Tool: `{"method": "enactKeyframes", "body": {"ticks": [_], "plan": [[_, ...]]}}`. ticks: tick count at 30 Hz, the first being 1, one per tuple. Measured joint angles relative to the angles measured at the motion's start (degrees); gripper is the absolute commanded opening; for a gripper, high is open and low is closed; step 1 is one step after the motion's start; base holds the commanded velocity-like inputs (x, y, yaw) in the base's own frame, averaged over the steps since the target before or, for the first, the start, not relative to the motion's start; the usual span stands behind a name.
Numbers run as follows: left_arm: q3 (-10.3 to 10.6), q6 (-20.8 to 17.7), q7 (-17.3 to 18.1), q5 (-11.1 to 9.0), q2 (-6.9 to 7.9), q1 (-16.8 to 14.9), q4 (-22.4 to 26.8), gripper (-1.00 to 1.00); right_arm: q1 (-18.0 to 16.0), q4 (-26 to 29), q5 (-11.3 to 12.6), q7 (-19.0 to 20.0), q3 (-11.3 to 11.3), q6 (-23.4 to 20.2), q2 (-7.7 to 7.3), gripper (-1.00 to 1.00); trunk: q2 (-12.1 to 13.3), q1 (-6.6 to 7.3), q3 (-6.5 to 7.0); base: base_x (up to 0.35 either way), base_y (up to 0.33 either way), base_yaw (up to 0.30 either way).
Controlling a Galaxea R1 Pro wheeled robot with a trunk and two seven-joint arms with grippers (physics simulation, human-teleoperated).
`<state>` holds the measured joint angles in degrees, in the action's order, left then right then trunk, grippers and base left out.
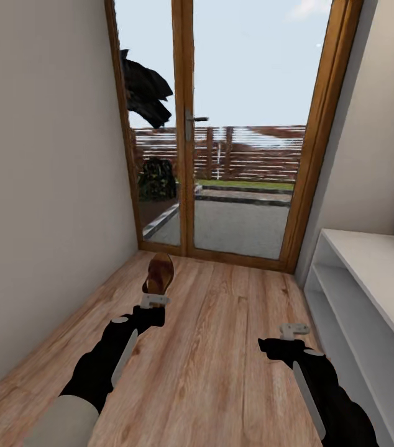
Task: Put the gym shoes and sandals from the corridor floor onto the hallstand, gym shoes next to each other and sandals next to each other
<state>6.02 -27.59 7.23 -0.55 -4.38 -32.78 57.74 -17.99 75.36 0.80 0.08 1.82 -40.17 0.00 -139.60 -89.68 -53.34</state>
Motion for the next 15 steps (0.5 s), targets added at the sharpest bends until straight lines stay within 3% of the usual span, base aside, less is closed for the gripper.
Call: {"method": "enactKeyframes", "body": {"ticks": [15], "plan": [[0.0,0.0,0.0,0.0,0.00,0.0,0.0,-1.00,0.0,0.0,0.0,0.0,0.0,0.0,0.00,1.00,0.0,0.00,0.06,0.288,-0.164,-0.009]]}}
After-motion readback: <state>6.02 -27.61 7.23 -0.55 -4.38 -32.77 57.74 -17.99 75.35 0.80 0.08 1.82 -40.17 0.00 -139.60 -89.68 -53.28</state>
